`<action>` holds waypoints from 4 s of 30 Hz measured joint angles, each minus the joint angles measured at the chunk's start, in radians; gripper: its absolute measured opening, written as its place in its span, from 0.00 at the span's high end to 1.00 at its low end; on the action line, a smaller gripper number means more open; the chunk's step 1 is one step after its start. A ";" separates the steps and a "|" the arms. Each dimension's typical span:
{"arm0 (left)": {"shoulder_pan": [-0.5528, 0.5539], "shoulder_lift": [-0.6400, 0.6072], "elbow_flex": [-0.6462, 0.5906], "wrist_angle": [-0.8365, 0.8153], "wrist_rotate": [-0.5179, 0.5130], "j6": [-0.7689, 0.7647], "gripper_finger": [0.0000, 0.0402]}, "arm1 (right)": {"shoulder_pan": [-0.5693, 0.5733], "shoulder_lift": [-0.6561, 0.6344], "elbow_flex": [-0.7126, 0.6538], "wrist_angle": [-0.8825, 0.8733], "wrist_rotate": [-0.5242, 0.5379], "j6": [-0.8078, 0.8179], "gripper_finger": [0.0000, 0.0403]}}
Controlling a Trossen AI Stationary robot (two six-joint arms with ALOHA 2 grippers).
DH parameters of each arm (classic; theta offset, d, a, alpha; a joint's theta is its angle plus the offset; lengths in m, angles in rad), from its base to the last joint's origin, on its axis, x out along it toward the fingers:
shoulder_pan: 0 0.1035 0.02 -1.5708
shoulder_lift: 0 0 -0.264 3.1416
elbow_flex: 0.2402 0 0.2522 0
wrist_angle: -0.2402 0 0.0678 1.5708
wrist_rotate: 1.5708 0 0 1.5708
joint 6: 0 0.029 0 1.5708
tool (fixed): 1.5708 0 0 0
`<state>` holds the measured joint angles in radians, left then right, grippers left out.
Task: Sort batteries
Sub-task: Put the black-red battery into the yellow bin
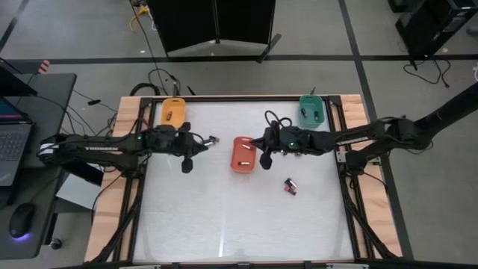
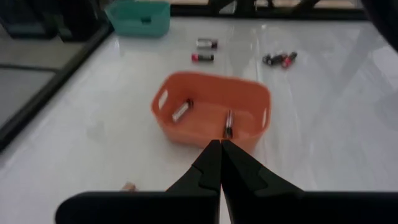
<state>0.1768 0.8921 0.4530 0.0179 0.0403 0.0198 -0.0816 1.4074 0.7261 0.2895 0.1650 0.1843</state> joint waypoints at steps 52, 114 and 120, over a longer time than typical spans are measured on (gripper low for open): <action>0.037 0.045 0.132 -0.554 -0.094 -0.212 0.68 | 0.088 0.080 0.000 0.046 0.081 -0.004 0.97; 0.288 0.644 0.230 -0.299 -0.063 0.186 0.87 | 0.089 0.080 0.001 0.044 0.081 -0.075 0.97; 0.287 0.624 0.240 -0.356 -0.127 0.139 0.88 | 0.096 0.080 0.001 0.044 0.081 -0.082 0.97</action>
<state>0.4637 1.5157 0.6935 -0.3381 -0.0870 0.1588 0.0143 1.4872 0.7269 0.3332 0.2459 0.1026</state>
